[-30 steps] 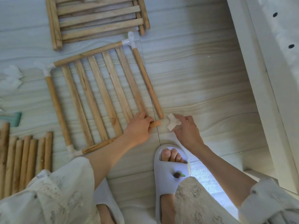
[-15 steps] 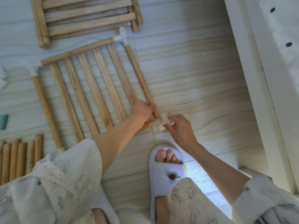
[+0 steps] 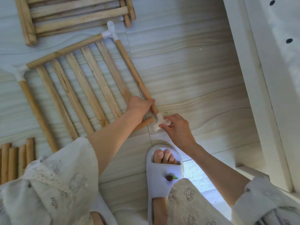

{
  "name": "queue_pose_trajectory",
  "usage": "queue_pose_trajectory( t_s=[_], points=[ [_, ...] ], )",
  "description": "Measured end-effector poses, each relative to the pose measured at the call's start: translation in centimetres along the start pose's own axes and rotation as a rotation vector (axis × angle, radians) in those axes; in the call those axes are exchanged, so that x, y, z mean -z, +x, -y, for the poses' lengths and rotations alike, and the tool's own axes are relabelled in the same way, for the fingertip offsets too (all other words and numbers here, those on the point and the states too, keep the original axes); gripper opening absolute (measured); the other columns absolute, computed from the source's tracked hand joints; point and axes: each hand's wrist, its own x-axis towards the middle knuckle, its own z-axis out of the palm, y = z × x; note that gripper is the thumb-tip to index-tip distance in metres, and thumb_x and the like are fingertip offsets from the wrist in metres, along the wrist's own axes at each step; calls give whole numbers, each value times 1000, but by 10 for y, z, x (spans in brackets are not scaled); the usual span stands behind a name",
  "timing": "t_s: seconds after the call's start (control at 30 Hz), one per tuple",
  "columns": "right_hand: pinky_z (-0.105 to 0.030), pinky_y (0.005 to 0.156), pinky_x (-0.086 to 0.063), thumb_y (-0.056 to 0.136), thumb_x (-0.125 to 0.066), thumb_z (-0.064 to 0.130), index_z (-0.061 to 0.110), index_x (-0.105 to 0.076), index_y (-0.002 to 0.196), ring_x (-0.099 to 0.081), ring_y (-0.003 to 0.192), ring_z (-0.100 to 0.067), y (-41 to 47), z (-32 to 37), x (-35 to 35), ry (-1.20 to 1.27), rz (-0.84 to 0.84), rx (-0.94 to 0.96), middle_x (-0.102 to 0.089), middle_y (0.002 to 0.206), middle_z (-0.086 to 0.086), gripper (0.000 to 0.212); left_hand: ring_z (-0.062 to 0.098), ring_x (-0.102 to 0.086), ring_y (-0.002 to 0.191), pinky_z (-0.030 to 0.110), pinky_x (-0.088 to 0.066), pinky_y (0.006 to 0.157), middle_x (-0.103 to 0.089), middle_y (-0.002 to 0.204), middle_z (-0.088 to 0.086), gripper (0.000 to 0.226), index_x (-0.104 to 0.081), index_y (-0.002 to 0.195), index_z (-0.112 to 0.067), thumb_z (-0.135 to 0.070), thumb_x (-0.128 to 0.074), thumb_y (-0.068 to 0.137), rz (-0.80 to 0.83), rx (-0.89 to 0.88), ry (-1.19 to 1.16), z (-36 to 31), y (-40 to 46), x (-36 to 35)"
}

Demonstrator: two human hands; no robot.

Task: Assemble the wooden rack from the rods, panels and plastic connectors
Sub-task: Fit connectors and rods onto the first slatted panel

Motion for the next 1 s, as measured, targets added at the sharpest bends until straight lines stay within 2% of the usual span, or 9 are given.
queue_pose_trajectory(
  t_s=[0.13,0.27,0.4,0.53,0.63,0.7,0.77,0.9,1.0],
  points=[
    [-35,85,-50,83,-70,15,1,-65,114,-57,73,-18,1,3,-1,8,-3,30,-59,105,-14,35,15,-58,82,21,-38,63,-67,85,4,27,-69,89,-7,-32,-72,81,42,7,-46,-1,-3,1],
    [-35,84,-50,82,-71,14,1,-66,111,-53,75,-15,9,10,1,10,-29,49,-59,102,-14,32,15,-59,85,17,-34,54,-65,77,1,20,-64,75,-11,-28,-74,80,76,27,-77,-3,-5,1],
    [-29,79,-45,83,-69,17,2,-66,108,-48,77,-16,13,11,2,-9,-21,74,-56,100,-11,30,15,-58,88,21,-39,70,-64,85,2,22,-59,70,-14,-28,-73,81,84,30,-109,-2,-6,1],
    [-23,75,-38,85,-67,20,1,-65,109,-47,76,-16,16,13,-1,-56,5,93,-57,102,-14,31,13,-55,85,21,-39,68,-65,93,3,21,-66,88,-8,-27,-73,81,55,36,-94,0,-7,1],
    [-24,75,-39,85,-67,20,-1,-64,109,-53,79,-24,17,16,1,-72,20,106,-57,102,-16,32,12,-52,80,19,-34,55,-61,89,1,25,-65,95,-7,-26,-72,81,71,48,-80,-3,-8,3],
    [-20,75,-36,84,-69,18,0,-66,107,-54,79,-23,22,17,6,-71,-10,105,-58,100,-15,30,11,-51,74,19,-35,62,-62,87,0,25,-65,97,-7,-27,-70,83,93,44,-74,-7,-12,4],
    [-15,74,-33,81,-72,17,2,-68,103,-54,80,-20,32,19,12,-54,-59,86,-59,98,-13,27,11,-56,77,20,-37,68,-66,92,2,24,-67,101,-6,-27,-65,88,103,-21,-65,-8,-12,4],
    [-16,75,-36,81,-72,19,4,-67,103,-53,79,-15,46,25,15,-64,-51,95,-59,99,-10,27,17,-55,69,14,-37,48,-61,81,4,26,-68,90,-7,-17,-45,96,24,-313,228,5,-18,9],
    [-16,75,-37,82,-70,20,3,-67,103,-60,83,-23,50,24,13,-89,-53,101,-61,101,-11,27,30,-56,92,31,-40,70,-61,92,12,25,-66,98,-8,-17,-43,95,0,-548,617,32,-16,15]
  ],
)
